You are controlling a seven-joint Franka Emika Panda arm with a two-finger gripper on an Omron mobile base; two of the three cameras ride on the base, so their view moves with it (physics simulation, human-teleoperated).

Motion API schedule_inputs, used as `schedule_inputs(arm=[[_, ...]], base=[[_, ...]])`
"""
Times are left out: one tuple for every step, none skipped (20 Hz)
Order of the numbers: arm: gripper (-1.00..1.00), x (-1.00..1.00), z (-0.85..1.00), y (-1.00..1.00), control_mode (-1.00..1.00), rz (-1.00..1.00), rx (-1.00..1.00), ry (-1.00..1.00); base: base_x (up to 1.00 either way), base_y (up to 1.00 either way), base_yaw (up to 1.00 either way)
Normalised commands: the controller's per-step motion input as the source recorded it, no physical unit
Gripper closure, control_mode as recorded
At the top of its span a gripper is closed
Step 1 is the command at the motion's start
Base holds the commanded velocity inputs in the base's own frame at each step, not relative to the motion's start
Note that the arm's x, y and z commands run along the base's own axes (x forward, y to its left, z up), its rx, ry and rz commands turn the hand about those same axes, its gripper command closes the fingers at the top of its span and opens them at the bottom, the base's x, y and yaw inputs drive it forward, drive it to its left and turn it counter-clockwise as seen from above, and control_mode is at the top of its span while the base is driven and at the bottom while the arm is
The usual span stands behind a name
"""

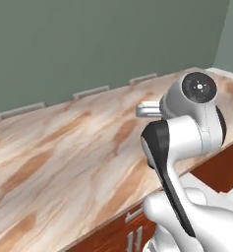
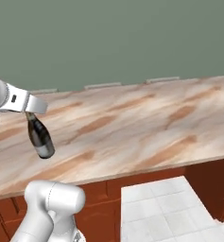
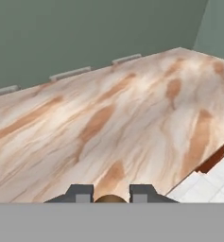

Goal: Move the drinks to the dining counter.

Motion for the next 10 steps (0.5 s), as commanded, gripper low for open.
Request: schedule_inputs(arm=[[1.00, 0.00, 0.00, 0.00, 1.00, 0.00, 0.00, 0.00], [1.00, 0.00, 0.00, 0.00, 1.00, 0.00, 0.00, 0.00], [1.00, 0.00, 0.00, 0.00, 1.00, 0.00, 0.00, 0.00], [1.00, 0.00, 0.00, 0.00, 1.00, 0.00, 0.00, 0.00], [1.00, 0.00, 0.00, 0.00, 1.00, 0.00, 0.00, 0.00], [1.00, 0.00, 0.00, 0.00, 1.00, 0.00, 0.00, 0.00], [1.00, 0.00, 0.00, 0.00, 1.00, 0.00, 0.00, 0.00], [1.00, 0.00, 0.00, 0.00, 1.00, 0.00, 0.00, 0.00], [1.00, 0.00, 0.00, 0.00, 1.00, 0.00, 0.00, 0.00], [1.00, 0.00, 0.00, 0.00, 1.00, 0.00, 0.00, 0.00]], base=[[0.80, 0.00, 0.55], [0.79, 0.00, 0.59], [0.79, 0.00, 0.59], [0.79, 0.00, 0.60], [0.78, 0.00, 0.60], [0.78, 0.00, 0.60], [0.84, 0.00, 0.60], [0.82, 0.00, 0.60], [0.84, 0.00, 0.59], [0.84, 0.00, 0.58]])
